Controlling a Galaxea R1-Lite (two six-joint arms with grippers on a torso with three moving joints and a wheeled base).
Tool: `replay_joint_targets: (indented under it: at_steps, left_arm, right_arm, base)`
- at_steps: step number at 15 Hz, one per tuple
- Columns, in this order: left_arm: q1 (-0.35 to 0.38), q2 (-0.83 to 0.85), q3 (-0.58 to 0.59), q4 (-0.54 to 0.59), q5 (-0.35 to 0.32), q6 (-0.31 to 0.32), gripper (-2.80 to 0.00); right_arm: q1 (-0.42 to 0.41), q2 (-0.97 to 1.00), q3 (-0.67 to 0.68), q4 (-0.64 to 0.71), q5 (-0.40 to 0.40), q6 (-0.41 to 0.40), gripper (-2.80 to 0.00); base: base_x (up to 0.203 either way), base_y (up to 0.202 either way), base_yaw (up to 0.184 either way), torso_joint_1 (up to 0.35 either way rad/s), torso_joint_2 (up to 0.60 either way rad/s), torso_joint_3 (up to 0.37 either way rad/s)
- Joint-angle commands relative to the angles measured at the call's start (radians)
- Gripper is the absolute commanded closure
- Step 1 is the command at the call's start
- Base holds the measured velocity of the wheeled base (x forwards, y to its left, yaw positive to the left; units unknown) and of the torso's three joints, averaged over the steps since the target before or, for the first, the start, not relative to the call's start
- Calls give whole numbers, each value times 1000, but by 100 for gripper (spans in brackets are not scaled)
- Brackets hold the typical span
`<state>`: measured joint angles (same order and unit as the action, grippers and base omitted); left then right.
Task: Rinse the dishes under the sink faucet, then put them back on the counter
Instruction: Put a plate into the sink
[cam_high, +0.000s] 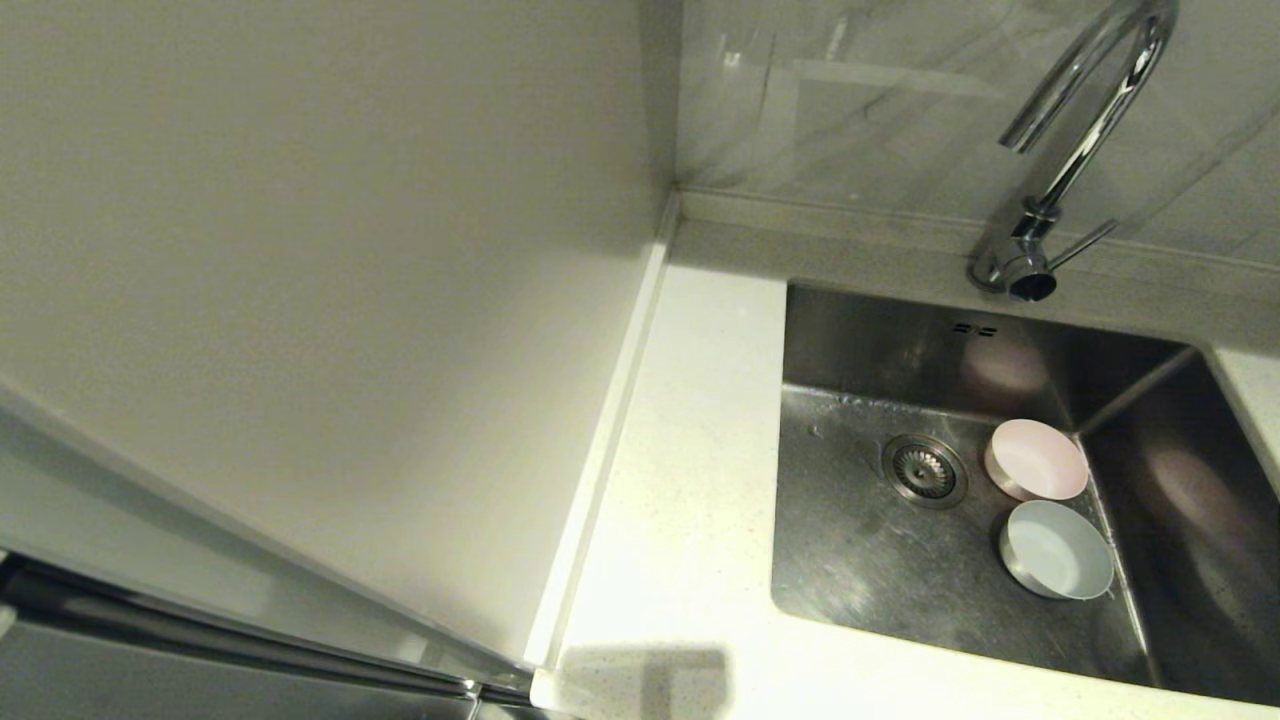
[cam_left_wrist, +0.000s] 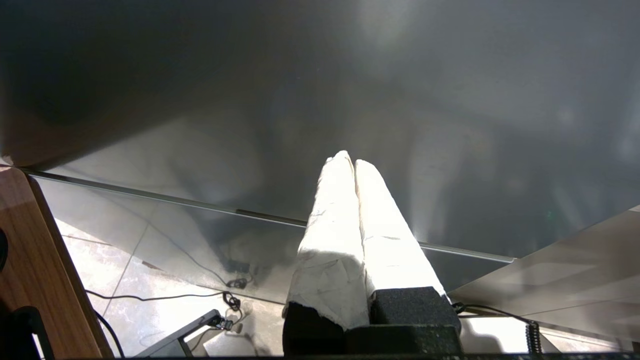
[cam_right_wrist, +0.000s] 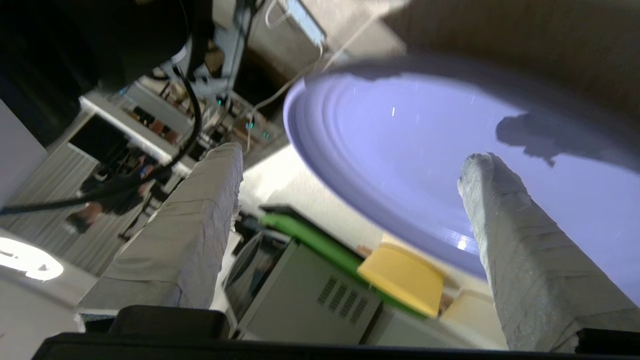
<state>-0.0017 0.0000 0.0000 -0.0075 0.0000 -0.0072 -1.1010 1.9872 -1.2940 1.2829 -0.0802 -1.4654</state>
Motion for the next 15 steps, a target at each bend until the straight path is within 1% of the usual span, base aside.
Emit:
replay_joint_targets:
  at_steps: [1,3,5,11,13,15]
  left_arm:
    - [0,0,3,0,0,0,0]
    - [0,0,3,0,0,0,0]
    - [0,0,3,0,0,0,0]
    - [0,0,3,0,0,0,0]
    - [0,0,3,0,0,0,0]
    - [0,0,3,0,0,0,0]
  right_arm:
    - [21,1,-1,8,42,-13,-280]
    - [47,-7,-1,7,74,-17,-280]
    - [81,-19,-2,4,123,-18,-280]
    - [169,-41,7,-84,226,-18,-280]
    - [184,-42,9,-133,248,-17,-280]
    - [184,-41,2,-150,258,-16,-280]
  base:
    - [0,0,0,0,0,0]
    - [0,0,0,0,0,0]
    - [0,0,0,0,0,0]
    - [0,0,0,0,0,0]
    - [0,0,0,0,0,0]
    - [0,0,0,0,0,0]
